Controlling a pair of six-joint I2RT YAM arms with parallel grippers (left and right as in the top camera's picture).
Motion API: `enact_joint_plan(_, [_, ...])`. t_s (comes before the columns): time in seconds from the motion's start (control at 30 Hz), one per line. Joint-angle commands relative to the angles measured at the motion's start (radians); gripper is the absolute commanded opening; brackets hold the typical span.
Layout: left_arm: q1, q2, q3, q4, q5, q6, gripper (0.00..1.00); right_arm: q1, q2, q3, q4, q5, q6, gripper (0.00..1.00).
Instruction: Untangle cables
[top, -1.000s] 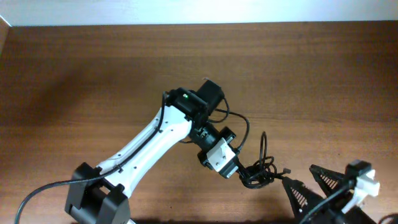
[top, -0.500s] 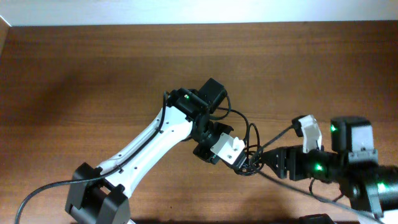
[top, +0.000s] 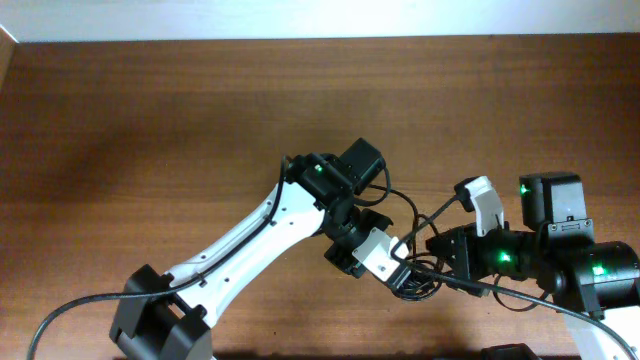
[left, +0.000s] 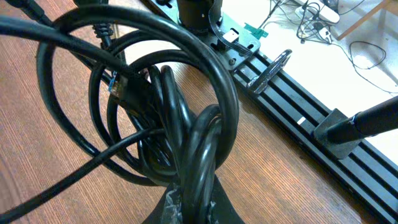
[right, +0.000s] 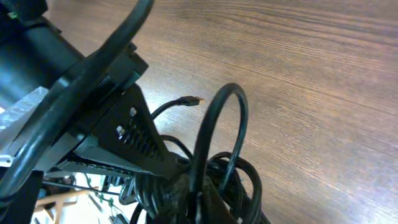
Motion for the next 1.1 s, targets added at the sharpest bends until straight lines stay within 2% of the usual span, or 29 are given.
enact_joint_plan(0.0, [-0.003,-0.026,0.018,-0.031,0.053,-0.109,0.0,-0.003,-0.001,0.005,0.008,0.156,0.012,0.04])
enact_joint_plan(0.1, [-0.003,-0.026,0.018,-0.13,0.068,-0.11,0.0,-0.003,-0.001,0.005,0.108,0.282,0.14,0.04])
enact_joint_plan(0.23, [-0.06,-0.026,0.018,-0.163,0.068,-0.095,0.0,-0.003,0.001,0.005,0.188,0.369,0.143,0.06])
enact_joint_plan(0.27, [-0.082,-0.026,0.018,-0.159,0.068,-0.095,0.0,-0.003,0.001,0.005,0.178,0.375,0.142,0.35])
enact_joint_plan(0.33, [-0.102,-0.026,0.018,-0.159,0.067,-0.095,0.0,-0.003,0.001,0.005,0.154,0.433,0.142,0.61])
enact_joint_plan(0.4, [-0.105,-0.026,0.018,-0.161,0.068,-0.096,0.0,-0.003,0.001,0.005,0.122,0.479,0.142,0.77])
enact_joint_plan(0.43, [-0.105,-0.026,0.018,-0.161,0.068,-0.096,0.0,-0.003,0.001,0.005,0.114,0.479,0.142,0.8])
enact_joint_plan(0.6, [-0.105,-0.026,0.018,-0.155,0.051,-0.096,0.0,-0.003,0.0,0.005,0.057,0.412,0.142,0.81])
enact_joint_plan(0.73, [-0.105,-0.026,0.018,-0.154,-0.062,-0.097,0.0,-0.003,-0.015,0.005,0.028,0.266,0.088,0.75])
enact_joint_plan(0.8, [-0.105,-0.026,0.018,-0.121,-0.127,-0.179,0.0,-0.003,-0.033,0.005,0.003,0.227,0.078,0.71])
enact_joint_plan(0.97, [-0.105,-0.026,0.018,-0.053,-0.16,-0.225,0.0,-0.003,-0.059,0.005,-0.063,0.157,0.065,0.71])
enact_joint_plan(1.0, [-0.105,-0.026,0.018,-0.027,-0.159,-0.236,0.0,-0.003,-0.059,0.005,-0.077,0.157,0.065,0.69])
enact_joint_plan(1.07, [-0.105,-0.026,0.018,0.012,-0.158,-0.273,0.0,-0.003,-0.059,0.005,-0.091,0.157,0.066,0.52])
